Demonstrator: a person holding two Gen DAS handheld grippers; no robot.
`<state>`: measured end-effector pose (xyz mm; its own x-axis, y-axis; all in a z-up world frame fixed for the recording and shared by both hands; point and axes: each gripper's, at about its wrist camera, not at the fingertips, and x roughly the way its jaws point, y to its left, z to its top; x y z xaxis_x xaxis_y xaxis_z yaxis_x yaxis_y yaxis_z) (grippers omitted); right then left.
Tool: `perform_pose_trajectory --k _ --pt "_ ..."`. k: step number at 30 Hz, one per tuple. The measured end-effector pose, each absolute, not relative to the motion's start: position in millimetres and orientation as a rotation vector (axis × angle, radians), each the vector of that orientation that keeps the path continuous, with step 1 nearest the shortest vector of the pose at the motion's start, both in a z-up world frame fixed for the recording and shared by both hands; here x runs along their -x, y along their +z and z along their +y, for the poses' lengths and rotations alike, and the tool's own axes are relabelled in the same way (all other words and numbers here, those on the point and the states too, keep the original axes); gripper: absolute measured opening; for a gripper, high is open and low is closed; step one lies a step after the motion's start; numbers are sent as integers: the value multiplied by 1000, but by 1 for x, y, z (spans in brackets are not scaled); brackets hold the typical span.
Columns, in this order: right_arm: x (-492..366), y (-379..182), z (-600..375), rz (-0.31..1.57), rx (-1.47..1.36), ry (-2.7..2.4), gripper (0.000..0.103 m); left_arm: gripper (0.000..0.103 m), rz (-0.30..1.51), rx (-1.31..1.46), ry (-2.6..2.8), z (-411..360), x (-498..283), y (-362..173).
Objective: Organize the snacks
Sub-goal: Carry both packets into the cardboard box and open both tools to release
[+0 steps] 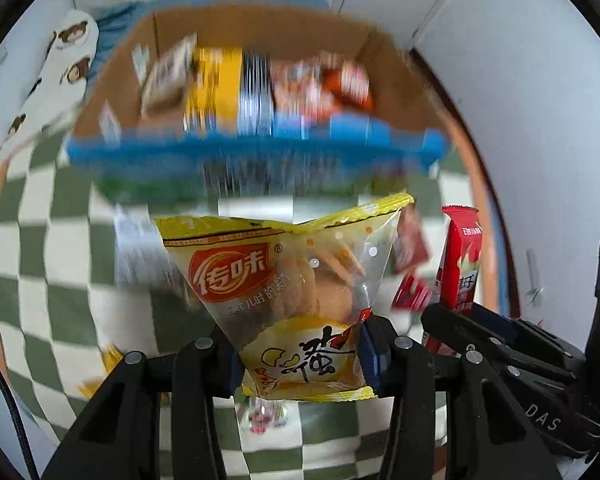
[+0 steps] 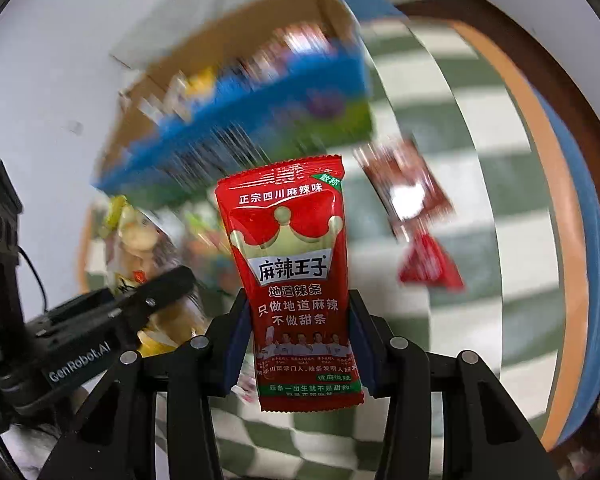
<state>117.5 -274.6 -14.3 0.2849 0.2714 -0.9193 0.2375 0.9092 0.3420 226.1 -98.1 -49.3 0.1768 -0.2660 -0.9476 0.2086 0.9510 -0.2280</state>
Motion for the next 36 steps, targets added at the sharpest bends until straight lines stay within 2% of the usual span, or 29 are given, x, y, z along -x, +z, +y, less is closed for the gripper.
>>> perform_pose_trajectory --k 4,9,15,25,27,29,31,36 --pt "-173 21 -261 1207 -455 65 48 43 1308 66 -320 -98 -282 -25" --pt "-257 40 -248 1142 -383 48 48 43 1345 27 -294 -117 -366 -51" --pt "-339 16 -239 1200 -279 -10 48 43 1484 70 -282 -131 -443 -106" --pt "-383 -66 -243 1375 -250 -41 48 43 1692 102 -323 -141 -460 -187" --pt "-384 -78 -245 1424 -263 -41 55 47 1704 103 -326 -140 -459 -194" --pt "-386 -90 -246 1476 -268 -38 69 69 1702 132 -346 -138 -459 -196" --pt "-387 -94 -245 1501 -274 -26 71 80 1689 118 -329 -137 -459 -193" --pt "-385 -93 -239 1485 -249 -32 79 81 1644 57 -290 -132 -461 -180"
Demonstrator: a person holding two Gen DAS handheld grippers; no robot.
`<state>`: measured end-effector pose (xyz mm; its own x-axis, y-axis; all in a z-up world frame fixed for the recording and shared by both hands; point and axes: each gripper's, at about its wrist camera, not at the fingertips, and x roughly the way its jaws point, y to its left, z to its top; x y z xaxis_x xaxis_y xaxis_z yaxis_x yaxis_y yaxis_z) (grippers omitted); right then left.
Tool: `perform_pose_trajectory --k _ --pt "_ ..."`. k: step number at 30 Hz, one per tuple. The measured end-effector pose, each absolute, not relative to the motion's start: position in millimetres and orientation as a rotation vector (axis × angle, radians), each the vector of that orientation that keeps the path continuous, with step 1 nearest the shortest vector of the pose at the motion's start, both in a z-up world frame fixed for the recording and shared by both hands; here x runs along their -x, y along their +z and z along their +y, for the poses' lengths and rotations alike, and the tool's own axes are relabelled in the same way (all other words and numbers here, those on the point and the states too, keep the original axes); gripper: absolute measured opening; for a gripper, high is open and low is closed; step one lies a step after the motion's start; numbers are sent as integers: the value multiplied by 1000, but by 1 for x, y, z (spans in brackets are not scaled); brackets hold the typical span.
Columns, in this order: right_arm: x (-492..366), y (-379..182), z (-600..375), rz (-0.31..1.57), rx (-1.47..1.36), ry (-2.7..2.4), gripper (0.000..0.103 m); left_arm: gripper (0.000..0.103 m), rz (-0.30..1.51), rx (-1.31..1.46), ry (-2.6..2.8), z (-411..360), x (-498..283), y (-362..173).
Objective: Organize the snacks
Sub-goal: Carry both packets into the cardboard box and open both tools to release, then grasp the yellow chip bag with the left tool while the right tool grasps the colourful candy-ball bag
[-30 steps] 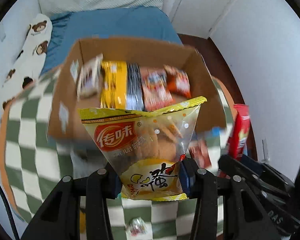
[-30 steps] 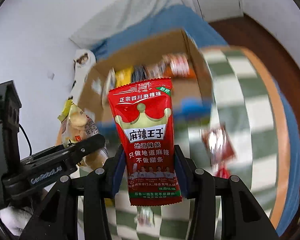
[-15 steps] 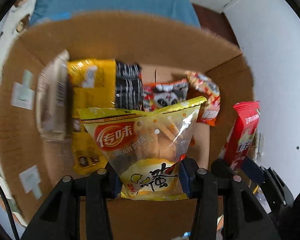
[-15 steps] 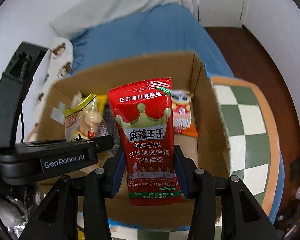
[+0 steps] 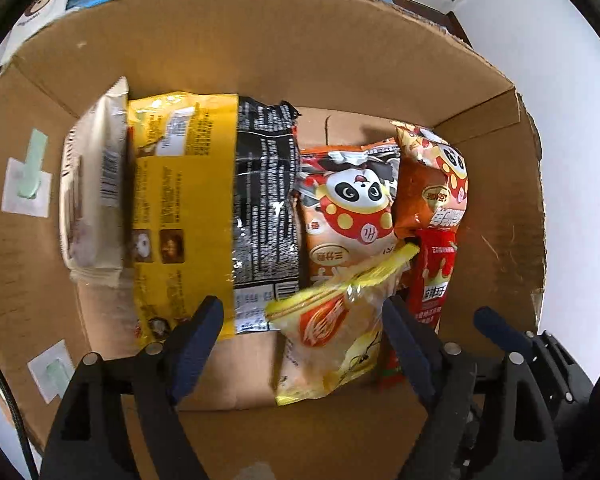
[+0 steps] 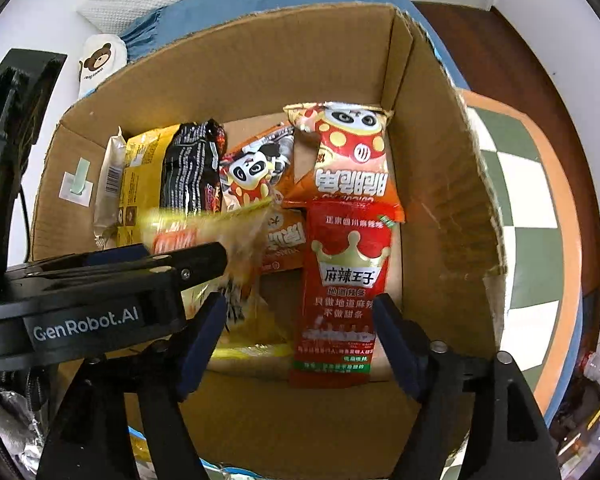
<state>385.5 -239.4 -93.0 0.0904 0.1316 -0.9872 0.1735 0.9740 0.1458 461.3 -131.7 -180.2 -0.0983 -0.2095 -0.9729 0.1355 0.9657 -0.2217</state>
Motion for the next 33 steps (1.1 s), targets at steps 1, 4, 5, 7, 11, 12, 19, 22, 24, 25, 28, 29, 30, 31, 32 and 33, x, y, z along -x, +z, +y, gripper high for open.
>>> perform_pose_trajectory --k 1,4,5,7,11,12,19,22,24,25,28,29,30,31,32,33 --pt "-384 -97 -240 1471 -246 -32 80 81 1632 51 -279 -129 -460 -177" --pt "-381 -88 -241 1452 -251 -37 80 81 1589 34 -265 -119 -454 -165" --pt "-380 -85 -242 1444 -254 -41 80 81 1569 34 -259 -115 -449 -157" --pt "-375 -78 -242 1422 -238 -49 80 81 1525 30 -240 -107 -440 -146" --pt "-364 -66 -243 1384 -219 -60 80 81 1420 14 -196 -89 -418 -122" --pt "-359 -62 -243 1373 -217 -65 80 81 1394 5 -186 -86 -413 -117" --pt "-332 -25 -238 1272 -184 -73 80 81 1239 -36 -155 -86 -385 -74" --pt "-320 -7 -232 1224 -163 -71 80 81 1173 -49 -146 -86 -362 -57" --pt "-311 4 -229 1200 -162 -64 80 81 1136 -59 -138 -86 -353 -50" --pt "-307 8 -228 1191 -161 -63 80 81 1121 -59 -135 -86 -350 -45" --pt "-294 20 -224 1163 -156 -63 80 81 1081 -54 -130 -84 -335 -30" --pt "-290 24 -222 1152 -150 -65 80 81 1073 -50 -132 -83 -332 -26" --pt "-285 29 -221 1138 -146 -65 80 81 1069 -45 -132 -83 -329 -25" --pt "-281 32 -220 1129 -148 -65 80 81 1062 -40 -135 -82 -325 -21" --pt "-275 38 -220 1116 -154 -64 80 81 1050 -35 -136 -80 -320 -16" --pt "-272 42 -220 1108 -159 -61 80 81 1042 -31 -134 -78 -315 -12"
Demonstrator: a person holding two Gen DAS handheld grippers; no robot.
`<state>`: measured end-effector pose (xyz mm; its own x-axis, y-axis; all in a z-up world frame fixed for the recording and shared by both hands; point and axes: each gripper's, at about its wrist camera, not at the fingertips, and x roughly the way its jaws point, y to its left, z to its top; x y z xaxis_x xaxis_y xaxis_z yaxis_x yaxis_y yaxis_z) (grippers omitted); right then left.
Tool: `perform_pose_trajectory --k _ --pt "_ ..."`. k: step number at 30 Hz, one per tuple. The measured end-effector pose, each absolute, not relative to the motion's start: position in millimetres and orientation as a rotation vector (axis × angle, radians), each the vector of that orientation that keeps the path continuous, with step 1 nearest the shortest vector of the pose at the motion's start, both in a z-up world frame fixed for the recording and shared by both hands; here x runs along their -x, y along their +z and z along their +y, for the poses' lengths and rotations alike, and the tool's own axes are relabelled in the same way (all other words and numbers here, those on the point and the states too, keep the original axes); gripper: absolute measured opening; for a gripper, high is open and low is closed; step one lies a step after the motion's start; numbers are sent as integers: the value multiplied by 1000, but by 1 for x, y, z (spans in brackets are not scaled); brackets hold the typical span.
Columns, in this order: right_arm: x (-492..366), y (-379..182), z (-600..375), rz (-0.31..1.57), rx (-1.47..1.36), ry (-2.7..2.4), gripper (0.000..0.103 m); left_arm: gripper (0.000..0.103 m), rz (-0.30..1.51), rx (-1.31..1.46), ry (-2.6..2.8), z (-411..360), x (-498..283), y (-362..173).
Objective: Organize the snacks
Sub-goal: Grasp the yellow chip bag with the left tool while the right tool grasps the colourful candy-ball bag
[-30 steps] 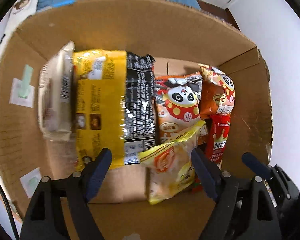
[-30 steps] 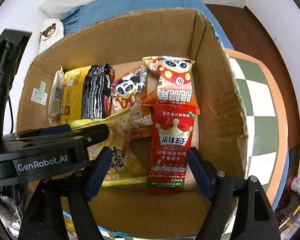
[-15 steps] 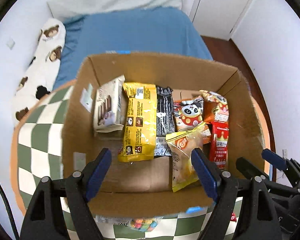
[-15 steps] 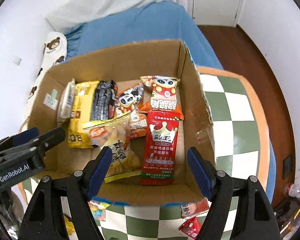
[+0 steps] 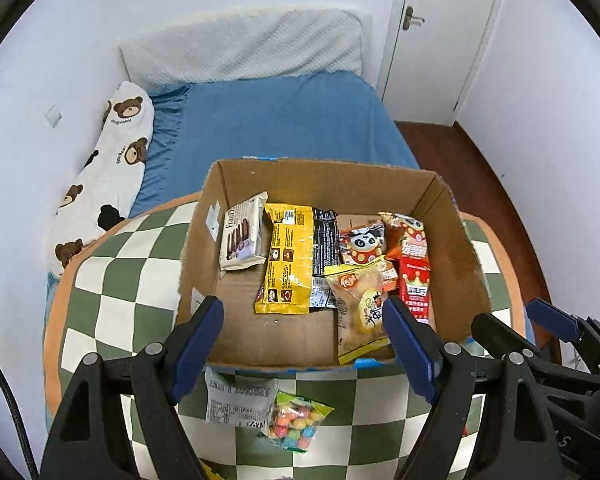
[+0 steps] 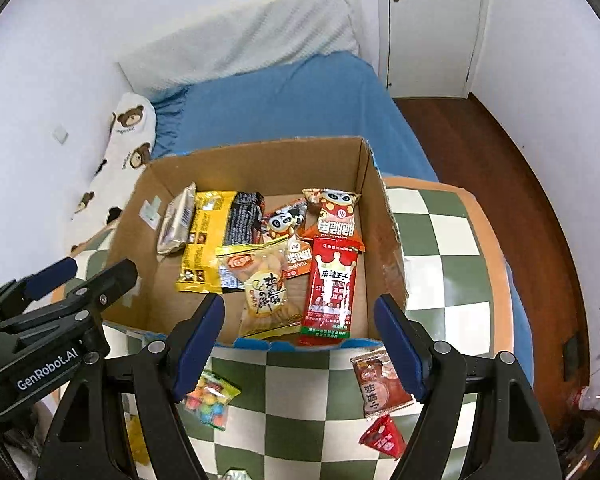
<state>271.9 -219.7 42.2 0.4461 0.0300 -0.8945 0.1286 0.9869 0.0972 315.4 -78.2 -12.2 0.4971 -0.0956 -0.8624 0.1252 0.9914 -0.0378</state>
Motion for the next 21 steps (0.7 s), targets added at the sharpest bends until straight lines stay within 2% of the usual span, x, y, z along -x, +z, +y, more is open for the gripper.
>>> perform_pose_trajectory --k 4,6,8,9,11,21 --pt "-254 59 -218 1077 -198 -41 80 81 1029 0 -134 -67 -295 -3" --pt "-243 61 -216 1074 -227 -26 87 81 1040 28 -129 -54 -283 -7" --pt "-234 54 -213 1093 -247 -9 88 81 1065 55 -108 -36 -269 -18" --pt "-228 46 -211 1112 -271 6 88 82 1079 61 -85 -26 -263 -26" --pt "-221 27 -206 1153 -307 43 88 99 1111 68 -45 -7 -251 -45" --pt "-212 -104 -148 1426 -435 113 88 100 1351 169 217 97 -194 -152"
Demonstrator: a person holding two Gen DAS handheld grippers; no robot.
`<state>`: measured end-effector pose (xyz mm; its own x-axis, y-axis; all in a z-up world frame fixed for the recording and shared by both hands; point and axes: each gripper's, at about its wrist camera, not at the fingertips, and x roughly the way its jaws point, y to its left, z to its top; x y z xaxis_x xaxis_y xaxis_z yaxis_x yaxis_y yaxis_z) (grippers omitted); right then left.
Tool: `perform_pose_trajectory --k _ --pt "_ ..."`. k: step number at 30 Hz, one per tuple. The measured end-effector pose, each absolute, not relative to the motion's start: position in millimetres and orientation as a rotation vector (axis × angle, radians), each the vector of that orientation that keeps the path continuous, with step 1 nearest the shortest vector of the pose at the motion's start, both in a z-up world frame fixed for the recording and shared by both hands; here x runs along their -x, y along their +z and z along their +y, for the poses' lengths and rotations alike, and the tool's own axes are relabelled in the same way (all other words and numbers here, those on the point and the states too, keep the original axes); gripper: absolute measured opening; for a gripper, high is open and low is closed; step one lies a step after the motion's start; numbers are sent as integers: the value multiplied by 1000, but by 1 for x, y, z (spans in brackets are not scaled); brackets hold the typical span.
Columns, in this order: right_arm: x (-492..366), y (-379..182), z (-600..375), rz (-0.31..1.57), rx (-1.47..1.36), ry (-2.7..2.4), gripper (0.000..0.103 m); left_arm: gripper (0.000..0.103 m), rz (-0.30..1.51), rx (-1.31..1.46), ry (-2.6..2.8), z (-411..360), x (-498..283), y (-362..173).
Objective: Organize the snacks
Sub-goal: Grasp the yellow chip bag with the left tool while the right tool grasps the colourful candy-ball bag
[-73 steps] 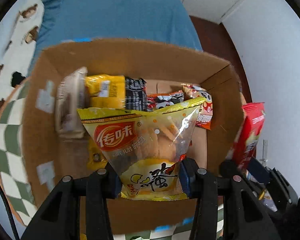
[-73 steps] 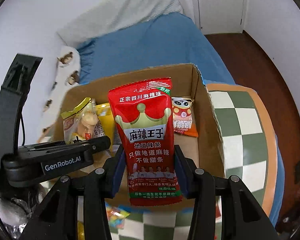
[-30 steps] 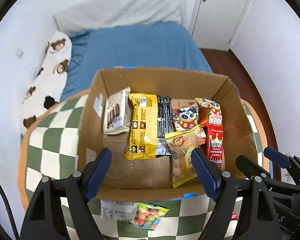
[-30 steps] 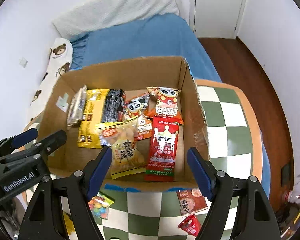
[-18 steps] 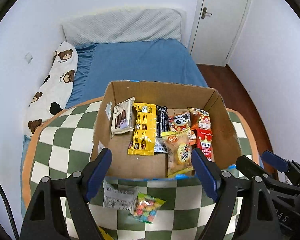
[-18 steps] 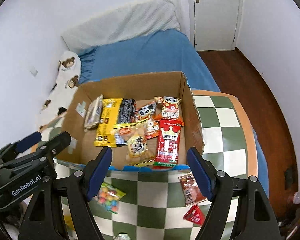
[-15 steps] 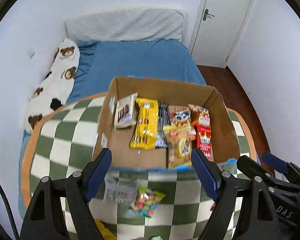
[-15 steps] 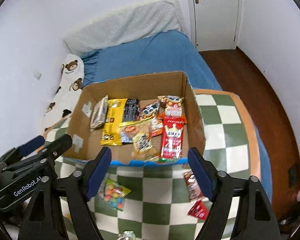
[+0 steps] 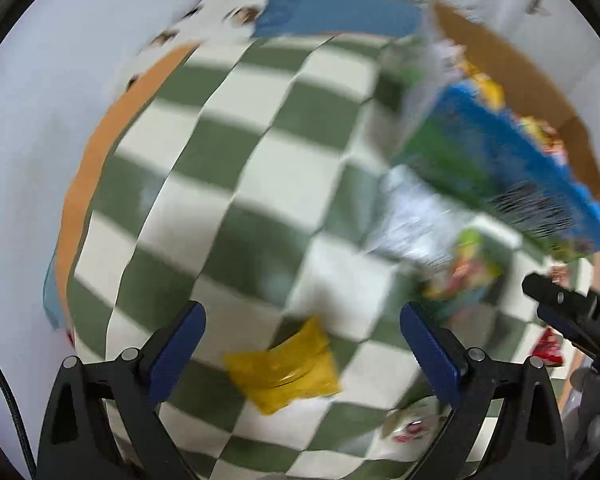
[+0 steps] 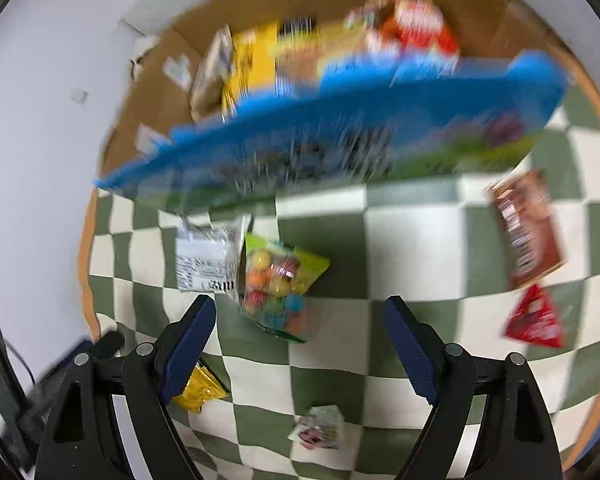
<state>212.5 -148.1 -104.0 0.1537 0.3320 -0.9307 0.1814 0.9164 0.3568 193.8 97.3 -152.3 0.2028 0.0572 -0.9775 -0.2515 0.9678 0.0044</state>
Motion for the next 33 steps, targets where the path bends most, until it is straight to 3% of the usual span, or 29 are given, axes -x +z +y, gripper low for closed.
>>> perform_pose_trajectory --k 9,10,12,14,21,30,33 --pt "-235 -176 -92 1539 -348 59 86 100 1512 263 256 118 -169 -207" --pt "-235 -178 -90 1542 -339 61 83 100 1513 244 241 116 -167 -208" --pt "-233 -181 -84 1548 -303 88 62 100 1512 166 191 105 -163 -209" --pt "-228 -179 -77 1556 -222 124 60 100 1504 36 130 88 -158 -205" --pt "-201 -179 -80 1598 -28 187 59 100 1554 -328 17 45 -148 -230" --pt "-173 -187 -101 1621 -44 171 59 100 1576 17 163 95 -172 -234" --pt "-165 -189 -107 1619 -74 171 62 100 1585 -26 97 82 -164 -232"
